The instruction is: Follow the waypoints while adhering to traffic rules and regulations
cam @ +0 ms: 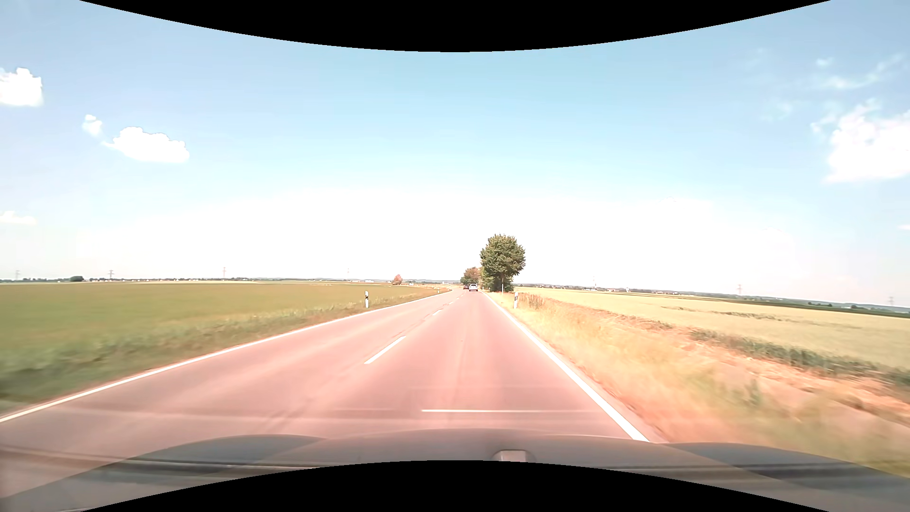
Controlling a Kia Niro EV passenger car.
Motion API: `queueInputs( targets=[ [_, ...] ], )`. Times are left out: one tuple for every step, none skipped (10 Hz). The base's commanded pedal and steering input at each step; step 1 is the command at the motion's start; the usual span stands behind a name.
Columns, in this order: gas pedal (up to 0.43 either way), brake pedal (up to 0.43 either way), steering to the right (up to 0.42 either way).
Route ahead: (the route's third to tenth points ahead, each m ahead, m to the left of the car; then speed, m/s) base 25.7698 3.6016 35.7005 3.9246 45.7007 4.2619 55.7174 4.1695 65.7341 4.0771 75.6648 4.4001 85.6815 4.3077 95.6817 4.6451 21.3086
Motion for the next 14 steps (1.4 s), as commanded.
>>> queueInputs(
  targets=[
    [0.26, 0.0, 0.001],
    [0.248, 0.0, 0.001],
    [0.24, 0.0, 0.001],
    [0.24, 0.0, 0.001],
    [0.24, 0.0, 0.001],
    [0.24, 0.0, 0.001],
    [0.24, 0.0, 0.0],
    [0.24, 0.0, 0.0],
    [0.24, 0.0, 0.0],
    [0.24, 0.0, 0.0],
    [0.24, 0.0, 0.0],
    [0.24, 0.0, 0.0],
    [0.228, 0.0, 0.0],
    [0.228, 0.0, 0.0]
  ],
)
